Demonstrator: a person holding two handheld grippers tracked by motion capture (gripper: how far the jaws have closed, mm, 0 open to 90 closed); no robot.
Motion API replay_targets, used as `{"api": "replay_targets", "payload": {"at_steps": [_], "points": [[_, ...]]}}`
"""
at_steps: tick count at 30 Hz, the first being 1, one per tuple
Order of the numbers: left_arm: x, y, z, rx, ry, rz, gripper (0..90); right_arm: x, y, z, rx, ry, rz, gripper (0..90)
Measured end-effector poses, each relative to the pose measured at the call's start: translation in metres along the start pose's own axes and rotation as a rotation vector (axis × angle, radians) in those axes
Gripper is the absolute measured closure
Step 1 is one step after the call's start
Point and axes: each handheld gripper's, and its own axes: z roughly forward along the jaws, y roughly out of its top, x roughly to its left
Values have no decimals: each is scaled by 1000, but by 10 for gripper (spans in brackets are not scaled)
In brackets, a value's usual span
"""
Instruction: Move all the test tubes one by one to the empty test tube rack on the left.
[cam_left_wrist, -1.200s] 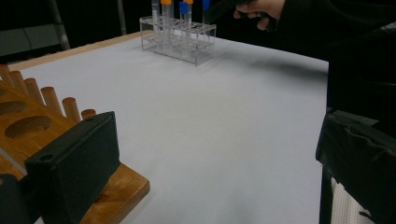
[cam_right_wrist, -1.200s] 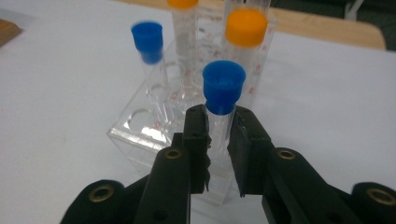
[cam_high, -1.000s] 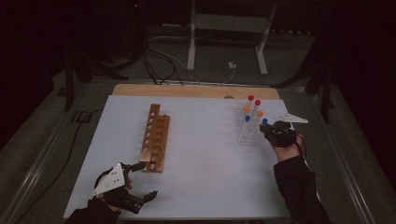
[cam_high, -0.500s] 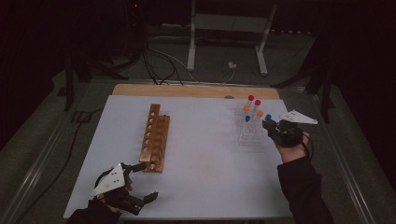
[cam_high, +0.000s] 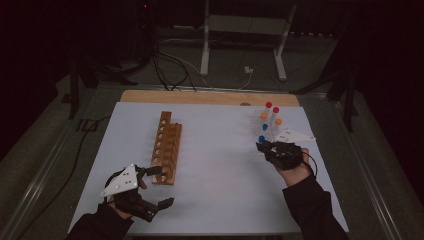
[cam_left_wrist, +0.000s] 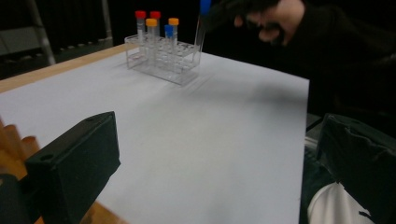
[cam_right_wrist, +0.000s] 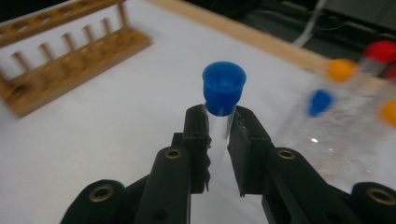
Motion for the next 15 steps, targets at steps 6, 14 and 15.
{"api": "replay_targets", "payload": {"at_steps": [6, 14, 15], "points": [[3, 16, 7, -4, -14, -3, 5, 19, -6, 10, 33, 74, -32, 768], [8, 35, 24, 10, -28, 7, 5, 38, -8, 13, 50, 143, -65, 768], [9, 37, 27, 12, -40, 8, 5, 43, -7, 14, 50, 158, -77, 768]]}}
